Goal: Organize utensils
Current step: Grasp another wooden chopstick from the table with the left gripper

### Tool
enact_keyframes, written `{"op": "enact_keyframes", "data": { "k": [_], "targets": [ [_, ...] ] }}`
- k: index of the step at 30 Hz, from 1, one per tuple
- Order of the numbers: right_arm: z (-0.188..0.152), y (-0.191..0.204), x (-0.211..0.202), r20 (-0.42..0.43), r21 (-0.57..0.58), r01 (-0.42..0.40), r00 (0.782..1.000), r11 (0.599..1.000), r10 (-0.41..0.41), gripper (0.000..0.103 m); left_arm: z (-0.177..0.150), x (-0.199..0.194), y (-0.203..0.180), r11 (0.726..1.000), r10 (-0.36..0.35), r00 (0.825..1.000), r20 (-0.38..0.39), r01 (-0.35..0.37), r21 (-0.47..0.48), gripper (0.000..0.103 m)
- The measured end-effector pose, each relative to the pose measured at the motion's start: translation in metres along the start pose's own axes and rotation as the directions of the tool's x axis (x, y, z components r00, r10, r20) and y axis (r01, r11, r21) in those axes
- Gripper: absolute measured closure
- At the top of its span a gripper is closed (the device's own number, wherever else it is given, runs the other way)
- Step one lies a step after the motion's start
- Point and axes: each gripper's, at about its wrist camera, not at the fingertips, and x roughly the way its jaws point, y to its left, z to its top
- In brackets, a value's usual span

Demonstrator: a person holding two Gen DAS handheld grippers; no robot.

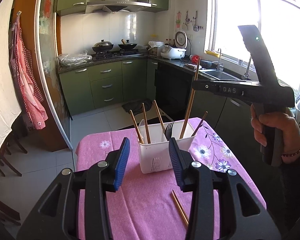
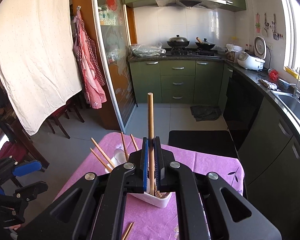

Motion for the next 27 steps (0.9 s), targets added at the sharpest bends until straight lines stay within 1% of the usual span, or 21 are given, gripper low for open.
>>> {"op": "enact_keyframes", "data": {
  "k": [3,5,7,9,11,14,16,18,19,21,25,27],
  "targets": [
    [-0.003,0.003,-0.006,0.015,-0.010,-0.007,1.000,1.000,0.007,0.096,-0.003,0.001,-0.001,1.000,0.001,1.000,-0.018,-0.001,-0.005,0.064],
    [-0.004,0.007,-0.022,0.042,-0.019,-0.016,0.999,1.000,0.017,0.096,-0.007,0.002,-0.002,1.000,-0.002,1.000,-0.031,0.002,-0.004,0.064],
    [-0.008,0.011,-0.045,0.079,-0.027,-0.029,0.996,0.999,0.031,0.096,-0.010,0.004,-0.005,1.000,-0.004,0.999,-0.049,0.004,-0.006,0.063],
    [-0.018,0.011,-0.075,0.110,-0.036,-0.042,0.993,0.998,0.046,0.092,-0.017,0.006,-0.007,1.000,-0.014,0.997,-0.074,0.013,-0.017,0.061],
    [-0.034,0.011,-0.099,0.118,-0.044,-0.040,0.992,0.998,0.045,0.085,-0.027,0.012,-0.010,0.999,-0.024,0.994,-0.110,0.021,-0.025,0.060],
    [-0.073,0.006,-0.114,0.067,-0.053,-0.023,0.997,0.998,0.027,0.082,-0.049,0.030,-0.017,0.998,-0.047,0.979,-0.199,0.038,-0.047,0.060],
    [-0.104,0.000,-0.111,0.002,-0.053,-0.016,1.000,0.998,0.016,0.079,-0.068,0.049,-0.021,0.997,-0.062,0.960,-0.272,0.046,-0.064,0.060],
    [-0.133,-0.011,-0.102,-0.062,-0.027,-0.020,0.998,0.999,0.019,0.078,-0.088,0.070,-0.025,0.995,-0.079,0.934,-0.349,0.054,-0.081,0.061],
    [-0.147,-0.018,-0.097,-0.093,-0.015,-0.018,0.996,1.000,0.017,0.078,-0.096,0.080,-0.029,0.994,-0.091,0.919,-0.383,0.060,-0.093,0.063],
    [-0.172,-0.028,-0.088,-0.137,0.009,-0.008,0.990,1.000,0.009,0.078,-0.111,0.098,-0.035,0.992,-0.105,0.886,-0.451,0.063,-0.107,0.071],
    [-0.205,-0.041,-0.072,-0.205,0.048,-0.015,0.978,0.999,0.025,0.078,-0.134,0.128,-0.046,0.990,-0.113,0.833,-0.542,0.046,-0.136,0.077],
    [-0.217,-0.044,-0.067,-0.219,0.057,-0.024,0.975,0.998,0.036,0.078,-0.140,0.139,-0.048,0.988,-0.115,0.814,-0.569,0.033,-0.153,0.079]
  ]
}}
